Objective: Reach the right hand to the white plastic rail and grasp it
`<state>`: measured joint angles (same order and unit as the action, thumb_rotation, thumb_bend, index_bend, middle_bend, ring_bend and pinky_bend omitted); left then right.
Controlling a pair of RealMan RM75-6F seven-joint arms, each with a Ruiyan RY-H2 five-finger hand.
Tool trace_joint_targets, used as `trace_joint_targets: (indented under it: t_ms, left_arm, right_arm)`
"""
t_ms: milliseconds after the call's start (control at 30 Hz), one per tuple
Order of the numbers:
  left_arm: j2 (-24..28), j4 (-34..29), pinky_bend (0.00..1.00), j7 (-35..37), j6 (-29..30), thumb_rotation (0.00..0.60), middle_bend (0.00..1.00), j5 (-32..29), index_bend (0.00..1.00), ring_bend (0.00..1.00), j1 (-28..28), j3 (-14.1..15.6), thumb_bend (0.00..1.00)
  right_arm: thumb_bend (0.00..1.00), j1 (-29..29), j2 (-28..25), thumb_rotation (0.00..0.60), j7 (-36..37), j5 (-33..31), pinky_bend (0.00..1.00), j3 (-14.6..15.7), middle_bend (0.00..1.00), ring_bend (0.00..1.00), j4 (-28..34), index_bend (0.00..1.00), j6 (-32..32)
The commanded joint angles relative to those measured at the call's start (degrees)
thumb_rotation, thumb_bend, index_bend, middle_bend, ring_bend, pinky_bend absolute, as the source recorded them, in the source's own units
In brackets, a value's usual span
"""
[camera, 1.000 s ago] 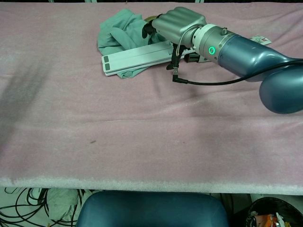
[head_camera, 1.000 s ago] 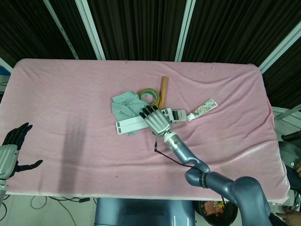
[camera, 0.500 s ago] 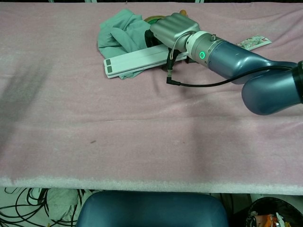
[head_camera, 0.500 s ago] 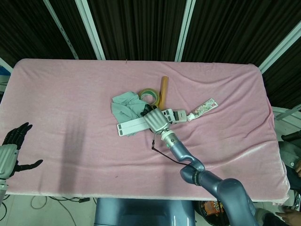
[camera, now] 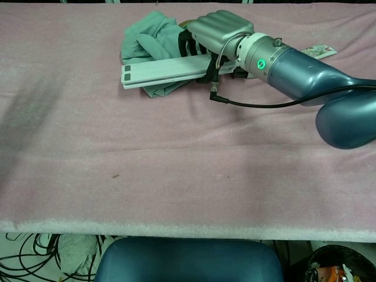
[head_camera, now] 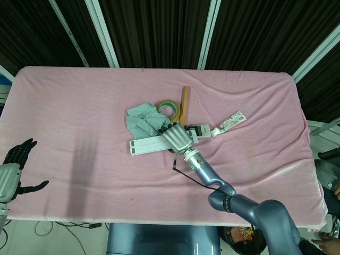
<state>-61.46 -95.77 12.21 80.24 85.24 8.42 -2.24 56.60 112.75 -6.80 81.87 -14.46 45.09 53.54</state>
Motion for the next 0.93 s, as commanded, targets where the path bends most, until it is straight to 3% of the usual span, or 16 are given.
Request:
trace_joint_targets:
  t_ms: [33, 233, 433, 667, 933]
  left_arm:
    - [-0.12, 0.05, 0.00, -0.11, 0.26, 0.600, 0.00, 0.25, 0.00, 0.00, -0.06, 0.04, 0.00]
    - [-0.40, 0.18, 0.00, -0.36, 1.07, 0.600, 0.00, 0.93, 0.00, 0.00, -0.29, 0.13, 0.00]
    - [-0.81, 0.50, 0.00, -0.77, 2.14, 0.600, 0.00, 1.93, 0.00, 0.00, -0.58, 0.31, 0.00]
    - [-1.03, 0.75, 0.00, -0.95, 2.97, 0.600, 0.00, 3.00, 0.00, 0.00, -0.87, 0.68, 0.00]
    - [-1.21, 0.89, 0.00, -1.00, 3.29, 0.600, 0.00, 2.90, 0.00, 0.00, -1.06, 0.67, 0.00]
  right_arm:
    - [0.39, -4.13, -7.22, 0.600, -1.65, -0.45, 0.61, -1.03, 0.68, 0.62, 13.12, 0.75, 6.17]
    - [0.39, -10.74, -17.17, 0.600, -5.64, -2.92, 0.61, -0.86, 0.68, 0.62, 33.36, 0.75, 11.20]
    - [0.39, -18.91, -25.31, 0.600, -7.49, -3.85, 0.62, 2.13, 0.68, 0.62, 51.26, 0.75, 18.33]
    - [0.39, -26.70, -30.45, 0.600, -7.77, 0.25, 0.63, 8.79, 0.68, 0.62, 61.94, 0.75, 25.17]
    - [0.39, -30.03, -31.17, 0.600, -6.26, 3.04, 0.63, 11.52, 0.68, 0.62, 63.95, 0.75, 27.15]
